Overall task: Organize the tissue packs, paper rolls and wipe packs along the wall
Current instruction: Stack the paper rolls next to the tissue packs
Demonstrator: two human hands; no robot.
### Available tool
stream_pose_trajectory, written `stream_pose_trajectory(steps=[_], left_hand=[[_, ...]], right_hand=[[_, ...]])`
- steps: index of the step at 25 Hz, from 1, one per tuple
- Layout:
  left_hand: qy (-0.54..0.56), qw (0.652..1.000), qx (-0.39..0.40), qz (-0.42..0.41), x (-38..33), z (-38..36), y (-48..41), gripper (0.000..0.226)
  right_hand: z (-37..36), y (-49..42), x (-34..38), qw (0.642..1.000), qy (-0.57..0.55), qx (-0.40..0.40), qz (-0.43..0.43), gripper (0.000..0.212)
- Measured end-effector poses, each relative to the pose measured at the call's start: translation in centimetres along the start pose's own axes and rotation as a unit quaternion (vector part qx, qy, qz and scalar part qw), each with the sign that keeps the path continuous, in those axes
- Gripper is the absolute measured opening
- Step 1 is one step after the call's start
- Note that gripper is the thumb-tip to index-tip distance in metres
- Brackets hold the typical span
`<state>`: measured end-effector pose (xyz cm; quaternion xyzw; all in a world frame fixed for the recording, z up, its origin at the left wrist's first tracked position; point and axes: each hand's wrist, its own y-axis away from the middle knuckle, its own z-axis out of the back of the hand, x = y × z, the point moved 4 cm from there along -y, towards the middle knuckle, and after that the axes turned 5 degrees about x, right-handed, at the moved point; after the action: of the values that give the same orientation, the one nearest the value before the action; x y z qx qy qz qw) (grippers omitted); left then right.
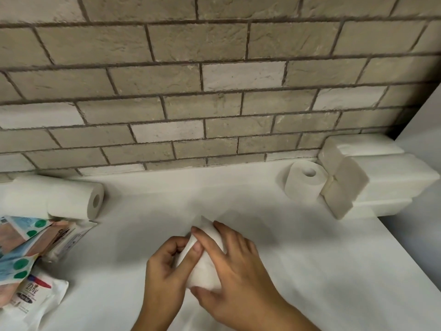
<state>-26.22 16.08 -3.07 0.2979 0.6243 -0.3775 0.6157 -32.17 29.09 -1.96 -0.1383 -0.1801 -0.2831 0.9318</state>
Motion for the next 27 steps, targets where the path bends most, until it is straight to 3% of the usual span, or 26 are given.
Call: stream_pose_trajectory(steps=[6, 14, 18, 21, 23, 25, 27], left_hand=[[-0.015, 0.997, 0.063, -0.041, -0.1, -1.1, -0.4, 0.021], [-0.114, 0.984, 0.076, -0.117, 0.0, -2.0, -2.1, 0.009], [-0.25, 0.963, -0.094, -0.027, 5.7, 0.5, -3.2, 0.014], [-0.327, 0.937, -0.105, 0.06, 8.2, 2.4, -3.4, 0.031], [-0.285, 0.942, -0.121, 0.127, 8.4, 3.1, -3.0, 0.031], [-0.256, 0.942, -0.09, 0.195, 8.7, 3.0, -3.0, 0.027], [-0.269, 0.943, -0.053, 0.191, 8.2, 2.7, -3.3, 0.03]], right_hand=[[1.0, -0.5, -1.2, 1.0, -0.013, -0.006, -0.011, 0.092], [-1.7, -0.3, -4.7, 0.983, -0.176, -0.05, -0.018, 0.066], [-6.8, 0.1, -6.0, 0.984, -0.104, 0.098, -0.104, 0.085], [-8.6, 0.3, -6.6, 0.969, -0.161, 0.135, -0.133, 0.091], [-9.3, 0.2, -6.5, 0.945, -0.25, 0.142, -0.157, 0.092], [-9.9, 0.1, -6.1, 0.928, -0.305, 0.14, -0.163, 0.088], [-10.2, 0.1, -6.0, 0.922, -0.329, 0.141, -0.149, 0.088]])
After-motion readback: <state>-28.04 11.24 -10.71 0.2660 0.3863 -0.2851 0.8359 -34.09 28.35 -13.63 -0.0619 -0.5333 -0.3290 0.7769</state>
